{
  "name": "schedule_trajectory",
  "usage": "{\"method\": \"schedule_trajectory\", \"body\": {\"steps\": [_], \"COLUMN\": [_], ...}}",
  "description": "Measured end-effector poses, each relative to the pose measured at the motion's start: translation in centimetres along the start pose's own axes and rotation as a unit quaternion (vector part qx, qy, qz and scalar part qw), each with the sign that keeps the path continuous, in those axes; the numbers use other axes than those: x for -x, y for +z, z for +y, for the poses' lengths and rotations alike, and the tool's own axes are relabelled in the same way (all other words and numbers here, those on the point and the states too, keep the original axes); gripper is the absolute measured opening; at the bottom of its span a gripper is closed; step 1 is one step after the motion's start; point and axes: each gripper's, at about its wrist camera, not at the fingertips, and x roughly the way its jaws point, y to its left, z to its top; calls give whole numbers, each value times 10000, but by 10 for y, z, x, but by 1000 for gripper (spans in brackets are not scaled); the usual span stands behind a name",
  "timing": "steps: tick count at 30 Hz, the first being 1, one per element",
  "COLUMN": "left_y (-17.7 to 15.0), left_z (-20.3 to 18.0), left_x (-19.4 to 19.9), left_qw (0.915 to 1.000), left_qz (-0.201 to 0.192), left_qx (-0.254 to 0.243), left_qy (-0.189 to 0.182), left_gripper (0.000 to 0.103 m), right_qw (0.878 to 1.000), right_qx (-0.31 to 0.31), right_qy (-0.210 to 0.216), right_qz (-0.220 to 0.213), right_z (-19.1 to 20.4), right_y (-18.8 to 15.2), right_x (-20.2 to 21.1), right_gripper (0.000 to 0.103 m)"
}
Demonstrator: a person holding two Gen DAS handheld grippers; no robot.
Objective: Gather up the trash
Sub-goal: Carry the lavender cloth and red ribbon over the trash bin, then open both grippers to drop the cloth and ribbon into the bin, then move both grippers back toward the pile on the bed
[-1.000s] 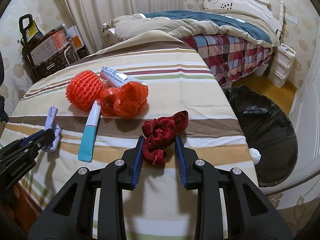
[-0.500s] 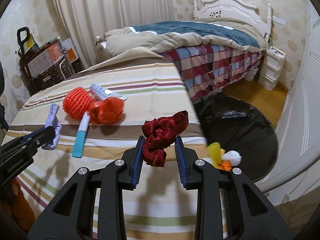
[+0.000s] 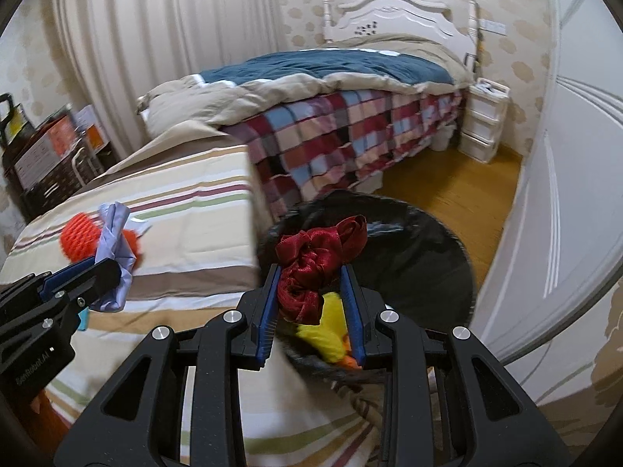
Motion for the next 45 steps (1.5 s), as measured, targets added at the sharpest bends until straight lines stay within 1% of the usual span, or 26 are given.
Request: {"method": "schedule_trajectory", "body": {"steps": [7, 14, 21, 28, 29, 30, 31, 32, 33, 36, 37, 41, 45], "left_y": [11, 18, 21, 21, 21, 21, 22, 23, 24, 24, 23, 23, 23], "left_z": [-29, -50, -59, -67, -67, -66, -66, -65, -63, -61, -60, -56, -48], "left_x": [-34, -63, -83, -91, -91, -91, -91, -90, -89, -86, -86, -79, -67], "left_qw": [9995, 9987, 9980, 9970, 9970, 9971, 9972, 9975, 9978, 9979, 9980, 9981, 9981], "left_qz": [151, 292, 418, 482, 483, 490, 480, 461, 435, 413, 402, 333, 209], "left_qx": [-261, -420, -484, -605, -601, -580, -560, -531, -500, -481, -473, -446, -417], "left_qy": [-108, -61, 26, 92, 98, 100, 98, 98, 96, 125, 135, 253, 415], "left_gripper": [32, 32, 32, 33, 34, 43, 52, 56, 60, 67, 69, 74, 76], "right_qw": [9997, 9990, 9983, 9978, 9977, 9976, 9975, 9974, 9973, 9970, 9969, 9967, 9969], "right_qx": [-211, -348, -426, -491, -501, -510, -522, -539, -544, -547, -556, -576, -554], "right_qy": [-131, -233, -293, -310, -328, -334, -342, -365, -390, -457, -479, -528, -516], "right_qz": [66, 148, 267, 323, 322, 320, 328, 323, 309, 294, 287, 233, 205], "right_z": [-32, -52, -63, -67, -67, -68, -69, -69, -69, -70, -70, -70, -66], "right_y": [7, 12, 9, 7, 6, 6, 6, 5, 5, 4, 4, 3, 3], "right_x": [-21, -40, -53, -60, -61, -61, -61, -61, -62, -59, -58, -52, -46], "right_gripper": [30, 30, 30, 31, 32, 33, 40, 45, 46, 47, 49, 58, 61]}}
